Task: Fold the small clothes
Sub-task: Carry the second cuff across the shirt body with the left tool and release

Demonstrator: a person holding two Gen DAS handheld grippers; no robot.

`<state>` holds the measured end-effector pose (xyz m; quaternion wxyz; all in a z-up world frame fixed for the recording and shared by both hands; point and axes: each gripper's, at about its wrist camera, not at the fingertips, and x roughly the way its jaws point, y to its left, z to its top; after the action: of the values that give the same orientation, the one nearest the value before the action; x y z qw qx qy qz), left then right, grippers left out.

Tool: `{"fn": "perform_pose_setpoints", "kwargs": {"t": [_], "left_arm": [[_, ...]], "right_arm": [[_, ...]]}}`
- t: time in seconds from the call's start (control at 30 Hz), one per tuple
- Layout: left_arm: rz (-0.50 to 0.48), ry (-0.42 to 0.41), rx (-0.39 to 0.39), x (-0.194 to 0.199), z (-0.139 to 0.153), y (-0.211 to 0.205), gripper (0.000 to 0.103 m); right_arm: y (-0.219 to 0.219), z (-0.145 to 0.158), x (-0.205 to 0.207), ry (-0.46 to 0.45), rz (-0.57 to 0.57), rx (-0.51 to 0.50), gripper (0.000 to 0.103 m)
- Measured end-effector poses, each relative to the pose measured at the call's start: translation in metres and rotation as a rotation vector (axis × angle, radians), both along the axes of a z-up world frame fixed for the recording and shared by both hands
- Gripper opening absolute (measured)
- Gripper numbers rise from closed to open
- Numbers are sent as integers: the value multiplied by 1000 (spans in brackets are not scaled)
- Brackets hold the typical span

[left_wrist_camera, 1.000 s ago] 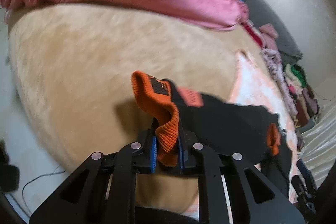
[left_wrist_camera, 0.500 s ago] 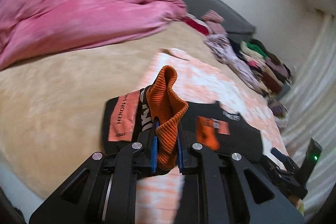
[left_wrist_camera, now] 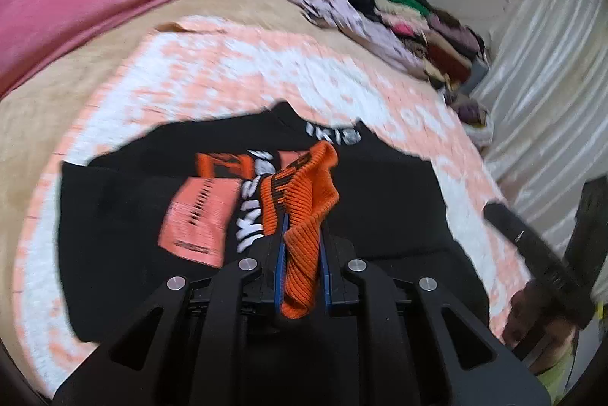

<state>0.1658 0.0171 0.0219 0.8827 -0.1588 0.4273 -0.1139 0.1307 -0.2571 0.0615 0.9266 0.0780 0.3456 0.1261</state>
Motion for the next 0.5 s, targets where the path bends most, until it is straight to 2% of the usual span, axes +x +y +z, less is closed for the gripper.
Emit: {"fn": "perform_pose_setpoints", "kwargs": {"t": [0.07, 0.13, 0.17, 0.3, 0.4, 0.5], "left_arm": [[-27, 11, 20, 5, -8, -11, 14], [-64, 33, 35, 9, -19, -20, 19], [-84, 45, 34, 10, -24, -27, 25], [-136, 53, 15, 7, -33, -34, 29], [-125, 19, -21, 1, -24, -22, 32], [-74, -30, 17, -1, -12, -5, 32]], "right_arm": [[-6, -2, 4, 6, -17, 9, 93], [-12, -4, 7, 13, -29, 20, 93], [-15, -6, 10, 19, -36, 26, 93], [-17, -16, 17, 53, -28, 53, 93], [-6, -26, 21, 84, 0, 43, 93], [18, -37, 23, 114, 58, 21, 93]]}}
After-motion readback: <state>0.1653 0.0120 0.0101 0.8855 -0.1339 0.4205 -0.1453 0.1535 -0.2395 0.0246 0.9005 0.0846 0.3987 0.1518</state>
